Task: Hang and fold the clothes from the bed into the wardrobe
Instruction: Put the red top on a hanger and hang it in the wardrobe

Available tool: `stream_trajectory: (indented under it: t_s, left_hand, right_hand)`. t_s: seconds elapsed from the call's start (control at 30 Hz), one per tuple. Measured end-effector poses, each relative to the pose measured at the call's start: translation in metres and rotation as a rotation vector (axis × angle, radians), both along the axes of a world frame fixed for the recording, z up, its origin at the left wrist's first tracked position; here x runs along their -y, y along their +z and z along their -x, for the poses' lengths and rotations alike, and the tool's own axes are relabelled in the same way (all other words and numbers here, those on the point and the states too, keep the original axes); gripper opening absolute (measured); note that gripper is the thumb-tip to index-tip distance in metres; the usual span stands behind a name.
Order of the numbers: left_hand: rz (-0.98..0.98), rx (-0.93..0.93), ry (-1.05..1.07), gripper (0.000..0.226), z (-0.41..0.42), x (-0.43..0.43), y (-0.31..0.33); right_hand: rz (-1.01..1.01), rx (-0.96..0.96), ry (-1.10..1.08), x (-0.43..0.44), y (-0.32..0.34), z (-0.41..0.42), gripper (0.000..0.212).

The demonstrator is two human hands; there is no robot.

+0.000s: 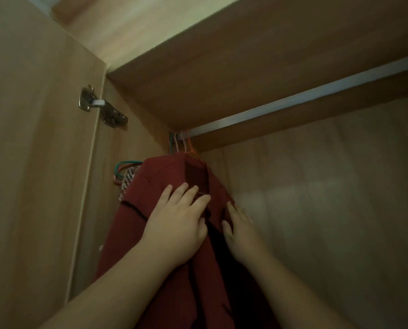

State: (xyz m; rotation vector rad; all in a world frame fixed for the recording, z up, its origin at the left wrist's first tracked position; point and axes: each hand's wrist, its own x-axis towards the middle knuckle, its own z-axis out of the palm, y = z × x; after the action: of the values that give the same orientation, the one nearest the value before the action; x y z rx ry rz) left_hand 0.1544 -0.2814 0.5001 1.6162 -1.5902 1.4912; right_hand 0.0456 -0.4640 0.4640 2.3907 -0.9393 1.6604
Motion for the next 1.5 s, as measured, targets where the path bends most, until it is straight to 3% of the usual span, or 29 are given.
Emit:
stream_trajectory:
  t_s: [0.27, 0.57, 0.77, 1.0, 1.27, 1.5]
  left_hand:
    - [-0.292, -0.203, -0.483, 0.063, 0.063, -0.056, -0.128]
    - [-0.835, -0.407, -0.903, 0.060, 0.183, -0.168, -0.351]
    - [-1.263, -0.241, -1.124, 0.070, 0.274, -0.309, -0.484]
    - [-1.482, 0.058, -1.311, 0.065, 0.356, -0.477, -0.563]
    - [-1.652, 0.179, -1.454, 0.065, 0.481, -0.691, -0.609]
    - [-1.786, 0.314, -1.485, 0.074, 0.579, -0.828, -0.642]
  right_hand:
    - [-0.148, -0.059, -0.455, -0.174, -0.152, 0.119, 0.060]
    - [-0.403, -0.266, -0.979, -0.438, -0.353, 0.276, 0.064]
    - [-0.756, -0.173, -1.208, -0.622, -0.472, 0.330, 0.066]
    - [-1.046, 0.010, -1.376, -0.830, -0.563, 0.363, 0.068]
    - [-1.163, 0.025, -1.564, -1.076, -0.592, 0.434, 0.063]
    - [-1.273, 0.266, -1.695, -1.229, -0.622, 0.473, 0.065]
